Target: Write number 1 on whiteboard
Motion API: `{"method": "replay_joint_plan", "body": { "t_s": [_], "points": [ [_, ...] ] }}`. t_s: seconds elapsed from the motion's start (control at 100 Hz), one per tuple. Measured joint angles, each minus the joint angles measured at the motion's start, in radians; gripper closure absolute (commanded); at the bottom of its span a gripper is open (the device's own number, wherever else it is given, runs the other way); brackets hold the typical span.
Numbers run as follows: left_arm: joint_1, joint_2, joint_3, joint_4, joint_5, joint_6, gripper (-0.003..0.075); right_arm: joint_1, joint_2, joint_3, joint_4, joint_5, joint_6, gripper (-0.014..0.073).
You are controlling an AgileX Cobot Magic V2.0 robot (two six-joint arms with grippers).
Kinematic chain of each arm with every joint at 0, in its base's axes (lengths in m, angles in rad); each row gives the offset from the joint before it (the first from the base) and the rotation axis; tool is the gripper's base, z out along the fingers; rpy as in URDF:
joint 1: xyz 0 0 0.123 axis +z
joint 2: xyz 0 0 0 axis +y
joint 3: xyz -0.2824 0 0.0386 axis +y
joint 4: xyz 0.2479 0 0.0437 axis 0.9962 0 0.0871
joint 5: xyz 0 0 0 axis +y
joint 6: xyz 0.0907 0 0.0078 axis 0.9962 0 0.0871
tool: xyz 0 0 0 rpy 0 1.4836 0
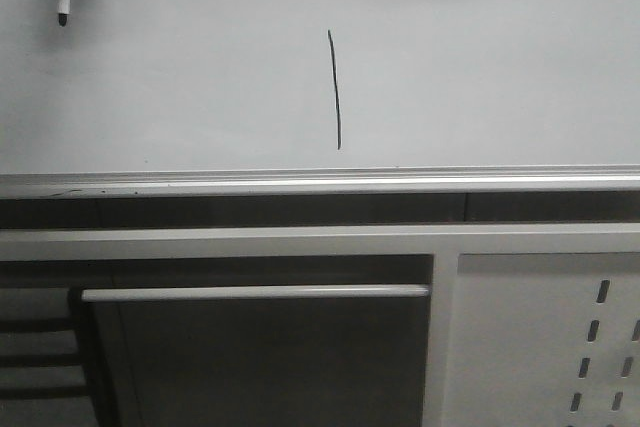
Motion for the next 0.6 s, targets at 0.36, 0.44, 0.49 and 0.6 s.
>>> {"method": "replay_joint_plan", "body": {
  "t_s": [0.36, 0.44, 0.49, 0.6],
  "points": [
    [-0.006, 0.032, 0.0, 0.019, -0.001, -0.022, 0.0645, 0.0, 0.0, 0.0, 0.0, -0.006, 0.0, 0.0217],
    [-0.006, 0.032, 0.0, 0.019, -0.001, -0.022, 0.0643, 0.0, 0.0, 0.0, 0.0, -0.01, 0.0, 0.0217],
    [-0.006, 0.033, 0.0, 0.019, -0.001, -0.022, 0.0643, 0.0, 0.0, 0.0, 0.0, -0.015, 0.0, 0.0217],
    [-0.006, 0.033, 0.0, 0.019, -0.001, -0.022, 0.0639, 0.0, 0.0, 0.0, 0.0, -0.017, 0.0, 0.0217]
  ]
}}
